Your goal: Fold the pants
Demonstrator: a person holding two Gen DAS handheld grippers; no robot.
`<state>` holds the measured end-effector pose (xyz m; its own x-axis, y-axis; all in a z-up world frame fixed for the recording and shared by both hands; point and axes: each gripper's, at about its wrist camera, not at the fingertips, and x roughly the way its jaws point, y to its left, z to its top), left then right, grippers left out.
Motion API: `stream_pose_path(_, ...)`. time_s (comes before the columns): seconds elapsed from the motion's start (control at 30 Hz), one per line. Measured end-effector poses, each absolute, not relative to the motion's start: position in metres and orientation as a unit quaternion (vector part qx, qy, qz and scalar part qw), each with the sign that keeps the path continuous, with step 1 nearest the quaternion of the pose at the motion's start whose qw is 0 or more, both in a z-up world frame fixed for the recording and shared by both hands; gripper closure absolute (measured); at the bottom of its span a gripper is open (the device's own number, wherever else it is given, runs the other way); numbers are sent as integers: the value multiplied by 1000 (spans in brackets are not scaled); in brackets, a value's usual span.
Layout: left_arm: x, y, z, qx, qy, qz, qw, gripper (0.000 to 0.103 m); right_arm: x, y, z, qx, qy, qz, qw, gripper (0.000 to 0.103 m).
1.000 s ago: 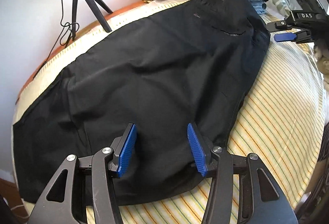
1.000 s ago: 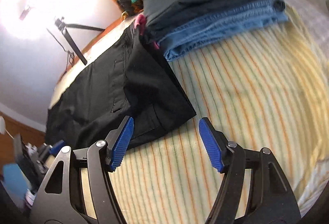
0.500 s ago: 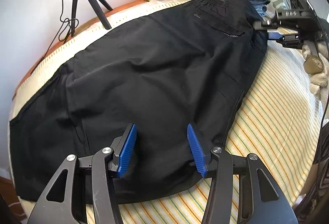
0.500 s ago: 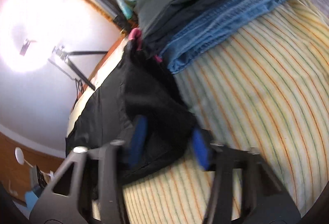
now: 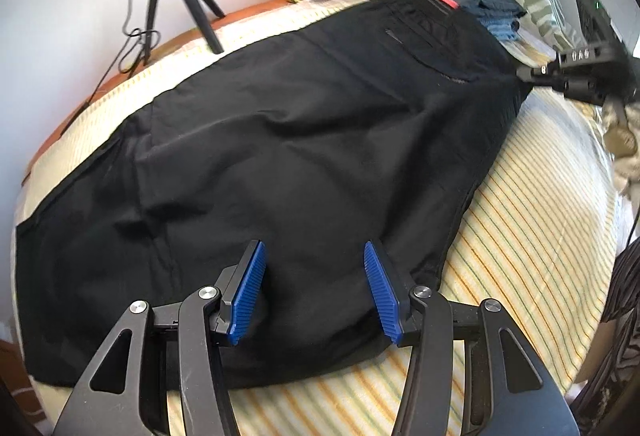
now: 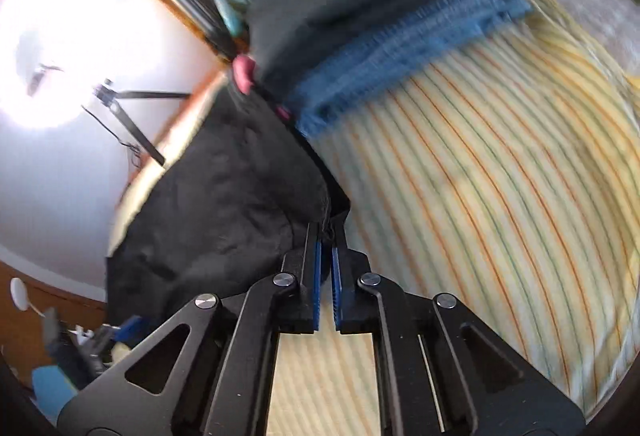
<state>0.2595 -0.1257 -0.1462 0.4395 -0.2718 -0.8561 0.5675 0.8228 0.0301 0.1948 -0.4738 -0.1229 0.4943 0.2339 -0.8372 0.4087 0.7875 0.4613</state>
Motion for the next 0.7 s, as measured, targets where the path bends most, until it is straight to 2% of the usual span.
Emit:
stream_pose_path(0.03, 259, -119, -143, 152, 464, -247, 837, 53, 196, -473, -121, 316, 501, -56, 804, 95)
stream_pose_path(0.13, 258, -91, -134, 109, 467, -230, 847, 53, 196, -468, -102, 275, 500, -67, 819, 82)
stream_pose_path(0.2, 256, -65, -127, 70, 468, -214, 854, 52, 194, -462, -87, 255, 485, -74, 834, 63)
stream_pose_path(0.27, 254, -32, -119, 22, 466, -189, 864, 52, 192, -457, -77, 248, 476, -63, 841, 61)
stream_pose_path(0.37, 251, 19, -112, -52, 465, -136, 873, 40, 190, -441, -64, 229, 470, -42, 851, 61)
stream_pose_path(0.63, 244, 138, -127, -219, 463, -4, 859, 39, 208, -358, -32, 155, 472, 62, 865, 61)
stream_pose_path(0.7, 243, 153, -134, -235, 462, 22, 855, 39, 211, -337, -25, 135, 471, 84, 868, 61)
